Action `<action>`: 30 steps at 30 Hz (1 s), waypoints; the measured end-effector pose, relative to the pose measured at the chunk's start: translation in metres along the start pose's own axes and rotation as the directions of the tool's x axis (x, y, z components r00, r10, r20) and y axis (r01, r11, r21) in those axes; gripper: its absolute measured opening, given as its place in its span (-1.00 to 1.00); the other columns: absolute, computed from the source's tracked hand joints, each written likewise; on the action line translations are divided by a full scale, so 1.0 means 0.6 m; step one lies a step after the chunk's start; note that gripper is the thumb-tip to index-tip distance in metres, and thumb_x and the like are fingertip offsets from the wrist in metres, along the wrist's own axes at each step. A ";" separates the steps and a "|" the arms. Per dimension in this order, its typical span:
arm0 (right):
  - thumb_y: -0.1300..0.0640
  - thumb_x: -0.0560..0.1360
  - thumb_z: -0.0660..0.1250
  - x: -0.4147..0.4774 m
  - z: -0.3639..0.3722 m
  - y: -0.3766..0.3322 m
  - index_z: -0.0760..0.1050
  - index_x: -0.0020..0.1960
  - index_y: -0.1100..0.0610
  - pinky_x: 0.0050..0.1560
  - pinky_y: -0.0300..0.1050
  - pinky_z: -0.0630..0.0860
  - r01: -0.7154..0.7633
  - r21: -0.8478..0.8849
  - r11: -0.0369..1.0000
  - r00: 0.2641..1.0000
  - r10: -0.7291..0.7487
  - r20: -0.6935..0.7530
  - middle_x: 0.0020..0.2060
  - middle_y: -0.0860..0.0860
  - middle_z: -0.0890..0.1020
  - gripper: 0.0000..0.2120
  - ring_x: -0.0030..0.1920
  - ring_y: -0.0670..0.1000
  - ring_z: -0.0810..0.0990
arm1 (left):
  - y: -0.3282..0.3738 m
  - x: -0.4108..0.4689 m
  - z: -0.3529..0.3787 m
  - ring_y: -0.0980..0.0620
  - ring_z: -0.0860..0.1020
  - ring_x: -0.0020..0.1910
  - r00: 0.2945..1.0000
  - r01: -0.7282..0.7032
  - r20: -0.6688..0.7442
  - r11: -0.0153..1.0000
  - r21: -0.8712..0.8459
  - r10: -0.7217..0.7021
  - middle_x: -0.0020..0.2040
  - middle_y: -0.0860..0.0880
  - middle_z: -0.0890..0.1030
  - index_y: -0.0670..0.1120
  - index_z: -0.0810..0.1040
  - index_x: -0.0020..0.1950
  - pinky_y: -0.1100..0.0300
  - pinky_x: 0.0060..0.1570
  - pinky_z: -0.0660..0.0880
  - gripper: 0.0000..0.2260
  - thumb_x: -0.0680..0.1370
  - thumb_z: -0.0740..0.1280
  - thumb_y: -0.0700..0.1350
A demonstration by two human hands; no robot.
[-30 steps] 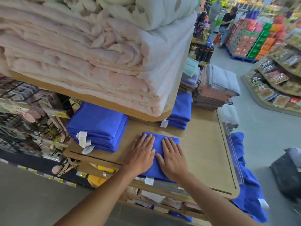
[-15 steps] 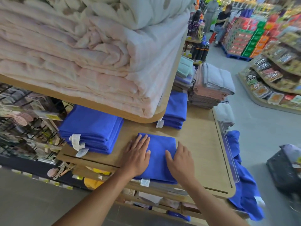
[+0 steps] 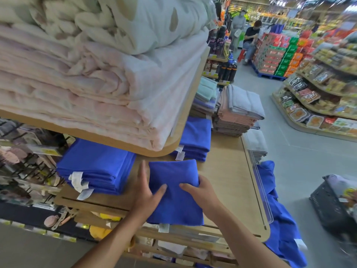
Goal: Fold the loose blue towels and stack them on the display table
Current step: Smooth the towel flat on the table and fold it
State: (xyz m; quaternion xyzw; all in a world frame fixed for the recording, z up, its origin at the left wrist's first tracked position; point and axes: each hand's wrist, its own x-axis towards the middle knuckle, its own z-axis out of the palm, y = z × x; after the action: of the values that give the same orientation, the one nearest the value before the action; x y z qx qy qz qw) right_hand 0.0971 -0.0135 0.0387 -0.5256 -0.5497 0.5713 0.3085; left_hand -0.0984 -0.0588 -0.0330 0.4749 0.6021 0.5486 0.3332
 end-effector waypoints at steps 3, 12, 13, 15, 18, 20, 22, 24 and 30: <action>0.01 0.32 0.55 -0.005 -0.040 -0.037 0.66 -0.05 -0.03 -0.13 -0.06 0.67 0.037 0.031 0.999 0.999 -0.038 0.031 -0.10 -0.02 0.76 -0.78 -0.08 0.00 0.75 | 0.046 0.015 0.010 0.31 0.43 0.39 0.927 0.368 0.090 0.836 -0.408 -0.365 0.47 0.32 0.40 0.27 0.31 0.51 0.16 0.30 0.44 -0.16 0.29 0.55 0.35; 0.24 0.50 0.50 0.102 -0.172 -0.140 0.62 0.16 0.15 -0.09 -0.04 0.67 0.073 0.227 0.971 0.995 -0.087 0.056 0.05 0.09 0.75 -0.75 0.01 0.12 0.74 | 0.127 0.107 0.054 -0.08 0.63 0.24 0.786 0.579 0.511 0.705 -0.409 -0.349 0.29 -0.09 0.64 -0.08 0.53 0.39 0.00 0.00 0.65 -0.36 0.35 0.56 0.02; 0.24 0.50 0.49 0.122 -0.180 -0.151 0.61 0.17 0.16 -0.11 -0.05 0.67 0.067 0.248 0.967 0.995 -0.082 0.051 0.04 0.10 0.75 -0.75 0.00 0.11 0.74 | 0.140 0.125 0.060 -0.08 0.64 0.22 0.802 0.560 0.495 0.708 -0.430 -0.334 0.28 -0.08 0.65 -0.06 0.53 0.38 0.01 -0.04 0.66 -0.36 0.33 0.57 0.00; 0.23 0.50 0.49 0.164 -0.191 -0.176 0.61 0.16 0.15 -0.14 -0.06 0.67 0.055 0.298 0.953 0.997 -0.068 0.034 0.03 0.10 0.75 -0.76 -0.02 0.11 0.75 | 0.168 0.166 0.072 -0.06 0.68 0.15 0.840 0.518 0.456 0.686 -0.511 -0.295 0.24 -0.08 0.67 -0.04 0.59 0.30 0.07 -0.15 0.66 -0.45 0.33 0.59 -0.09; 0.17 0.49 0.51 0.234 -0.199 -0.219 0.60 0.19 0.12 -0.16 -0.04 0.68 0.030 0.372 0.928 0.998 -0.045 0.032 0.05 0.08 0.75 -0.71 0.02 0.11 0.75 | 0.206 0.227 0.084 -0.05 0.72 -0.04 0.871 0.487 0.407 0.591 -0.644 -0.275 0.14 -0.08 0.70 -0.05 0.69 0.13 0.14 -0.29 0.65 -0.62 0.32 0.62 -0.13; 0.09 0.46 0.54 0.281 -0.199 -0.242 0.59 0.25 0.11 -0.16 -0.04 0.68 -0.022 0.390 0.921 0.998 -0.003 0.063 0.08 0.07 0.75 -0.61 0.05 0.10 0.75 | 0.213 0.267 0.094 -0.09 0.68 -0.02 0.871 0.486 0.350 0.496 -0.720 -0.346 0.18 -0.11 0.67 -0.09 0.62 0.21 0.11 -0.25 0.66 -0.60 0.40 0.57 -0.11; 0.00 0.42 0.58 0.320 -0.190 -0.244 0.59 0.24 0.09 -0.23 -0.11 0.65 -0.122 0.289 0.950 0.992 0.105 0.074 0.03 0.03 0.75 -0.56 -0.03 0.05 0.75 | 0.205 0.293 0.105 -0.14 0.62 0.08 0.846 0.482 0.279 0.428 -0.764 -0.455 0.23 -0.15 0.63 -0.10 0.55 0.28 0.04 -0.09 0.66 -0.69 0.55 0.43 -0.14; -0.01 0.43 0.57 0.357 -0.179 -0.218 0.57 0.17 0.11 -0.28 -0.16 0.56 -0.227 0.092 0.970 0.974 0.225 0.027 -0.07 0.03 0.67 -0.61 -0.16 0.03 0.64 | 0.187 0.303 0.125 -0.13 0.62 0.00 0.781 0.530 0.233 0.419 -0.737 -0.579 0.14 -0.15 0.63 -0.10 0.54 0.25 0.01 -0.04 0.63 -0.76 0.59 0.39 -0.16; 0.15 0.47 0.51 0.386 -0.170 -0.145 0.51 0.14 0.09 -0.12 -0.04 0.56 -0.210 0.038 0.977 0.973 0.212 -0.085 0.14 0.10 0.63 -0.70 0.09 0.12 0.63 | 0.156 0.301 0.145 -0.09 0.60 -0.16 0.699 0.567 0.184 0.379 -0.731 -0.691 -0.09 -0.16 0.62 -0.14 0.53 0.11 0.14 -0.32 0.63 -0.92 0.62 0.34 -0.21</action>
State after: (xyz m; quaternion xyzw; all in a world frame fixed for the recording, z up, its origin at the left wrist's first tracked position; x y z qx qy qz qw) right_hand 0.1136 0.2507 0.0768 -0.6015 -0.4683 0.5846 0.2776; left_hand -0.0582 0.1355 0.0646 -0.0135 0.4805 0.6081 0.6318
